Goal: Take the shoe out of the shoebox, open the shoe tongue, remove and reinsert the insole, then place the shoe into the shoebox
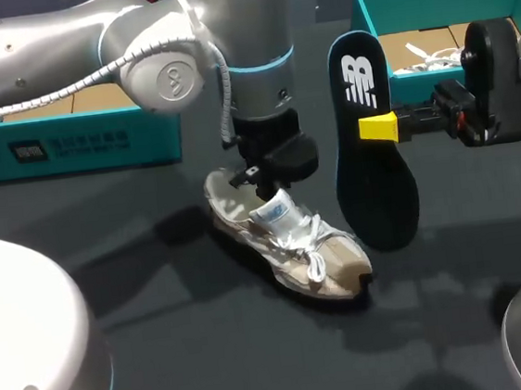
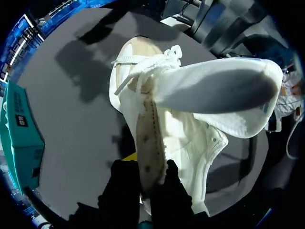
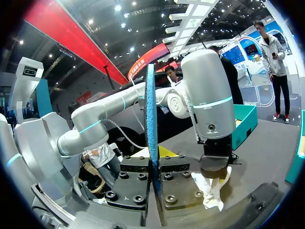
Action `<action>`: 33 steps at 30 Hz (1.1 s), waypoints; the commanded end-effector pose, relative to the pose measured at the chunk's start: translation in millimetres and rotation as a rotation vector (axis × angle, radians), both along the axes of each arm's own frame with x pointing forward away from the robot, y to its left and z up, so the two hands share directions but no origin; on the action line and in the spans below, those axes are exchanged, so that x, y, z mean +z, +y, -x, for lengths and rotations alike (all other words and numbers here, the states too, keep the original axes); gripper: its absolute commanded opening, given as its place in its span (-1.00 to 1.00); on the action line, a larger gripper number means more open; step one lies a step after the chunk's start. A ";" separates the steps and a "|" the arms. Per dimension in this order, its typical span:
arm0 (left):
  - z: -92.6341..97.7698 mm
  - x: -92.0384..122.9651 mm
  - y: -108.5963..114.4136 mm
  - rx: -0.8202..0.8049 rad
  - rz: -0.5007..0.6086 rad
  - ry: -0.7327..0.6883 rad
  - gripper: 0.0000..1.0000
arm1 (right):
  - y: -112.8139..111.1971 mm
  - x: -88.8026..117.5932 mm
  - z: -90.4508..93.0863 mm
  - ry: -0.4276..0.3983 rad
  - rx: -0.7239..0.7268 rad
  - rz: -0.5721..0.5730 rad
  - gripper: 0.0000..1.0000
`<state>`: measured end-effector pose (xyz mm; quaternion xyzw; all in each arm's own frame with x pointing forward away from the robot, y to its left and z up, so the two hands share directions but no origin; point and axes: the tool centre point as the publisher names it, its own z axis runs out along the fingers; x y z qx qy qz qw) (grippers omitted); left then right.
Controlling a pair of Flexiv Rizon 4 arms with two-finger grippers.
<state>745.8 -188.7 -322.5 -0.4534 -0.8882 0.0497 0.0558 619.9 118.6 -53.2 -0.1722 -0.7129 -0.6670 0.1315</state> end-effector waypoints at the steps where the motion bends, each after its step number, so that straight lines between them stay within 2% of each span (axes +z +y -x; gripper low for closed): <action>1: -0.6 8.1 4.0 -0.133 0.006 -0.028 -1.00 | 1.5 -1.0 -0.9 0.000 0.000 0.000 -1.00; 17: 1.7 1.9 -4.4 -0.433 0.088 -0.037 -1.00 | 1.5 -1.0 -0.9 0.000 0.000 0.000 -1.00; 33: 11.3 -16.8 -16.3 -0.545 0.107 -0.040 -1.00 | 1.5 -1.0 -0.9 0.000 0.000 0.000 -1.00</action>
